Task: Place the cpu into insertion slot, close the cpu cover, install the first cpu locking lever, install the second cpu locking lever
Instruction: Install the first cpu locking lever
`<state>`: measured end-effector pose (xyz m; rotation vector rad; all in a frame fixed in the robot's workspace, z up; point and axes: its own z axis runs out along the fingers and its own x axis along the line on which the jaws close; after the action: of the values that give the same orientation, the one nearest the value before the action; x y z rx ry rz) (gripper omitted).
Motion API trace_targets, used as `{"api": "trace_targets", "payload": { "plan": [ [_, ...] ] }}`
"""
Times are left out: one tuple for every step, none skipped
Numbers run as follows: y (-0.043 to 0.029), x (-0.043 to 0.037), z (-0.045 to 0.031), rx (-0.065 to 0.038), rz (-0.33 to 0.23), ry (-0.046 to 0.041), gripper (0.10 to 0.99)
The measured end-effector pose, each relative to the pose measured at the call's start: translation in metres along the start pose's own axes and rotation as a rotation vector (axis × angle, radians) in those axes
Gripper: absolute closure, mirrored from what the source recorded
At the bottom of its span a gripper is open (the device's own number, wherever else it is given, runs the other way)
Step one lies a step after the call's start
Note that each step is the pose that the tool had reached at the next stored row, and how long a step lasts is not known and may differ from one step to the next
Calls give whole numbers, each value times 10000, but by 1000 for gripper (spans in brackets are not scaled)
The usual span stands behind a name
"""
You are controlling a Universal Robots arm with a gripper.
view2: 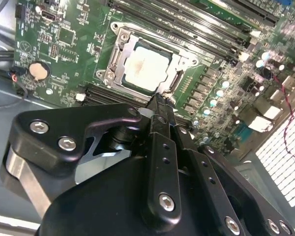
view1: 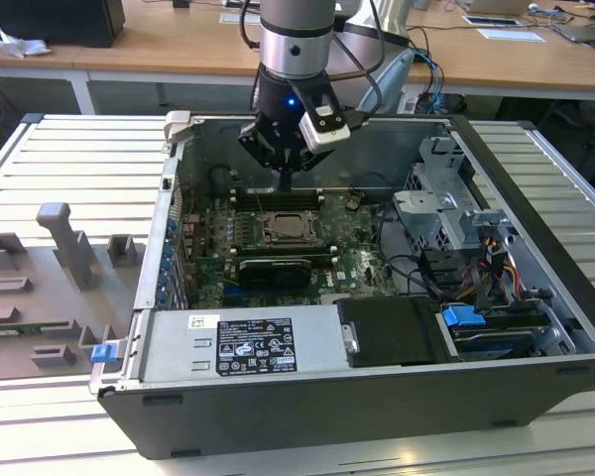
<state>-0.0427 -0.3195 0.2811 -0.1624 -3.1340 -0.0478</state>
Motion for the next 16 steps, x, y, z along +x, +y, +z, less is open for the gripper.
{"api": "trace_targets", "payload": {
  "plan": [
    [0,0,0,0,-182,6,980],
    [0,0,2,1,-393,12,980],
    [0,0,4,1,-576,17,980],
    [0,0,6,1,-745,22,980],
    [0,0,9,3,-940,28,980],
    [0,0,11,5,-1120,34,980],
    [0,0,16,4,-1366,41,980],
    [-1,0,19,7,-1578,47,980],
    [-1,0,22,9,-1823,55,980],
    [-1,0,25,9,-2009,60,980],
    [-1,0,28,10,-2279,68,980],
    [-1,0,30,12,-2436,73,980],
    [-1,0,33,12,-2631,78,980],
    [-1,0,34,14,-2767,83,980],
    [-1,2,37,13,-2824,82,980],
    [-4,22,40,11,-2834,76,980]
  ]
}}
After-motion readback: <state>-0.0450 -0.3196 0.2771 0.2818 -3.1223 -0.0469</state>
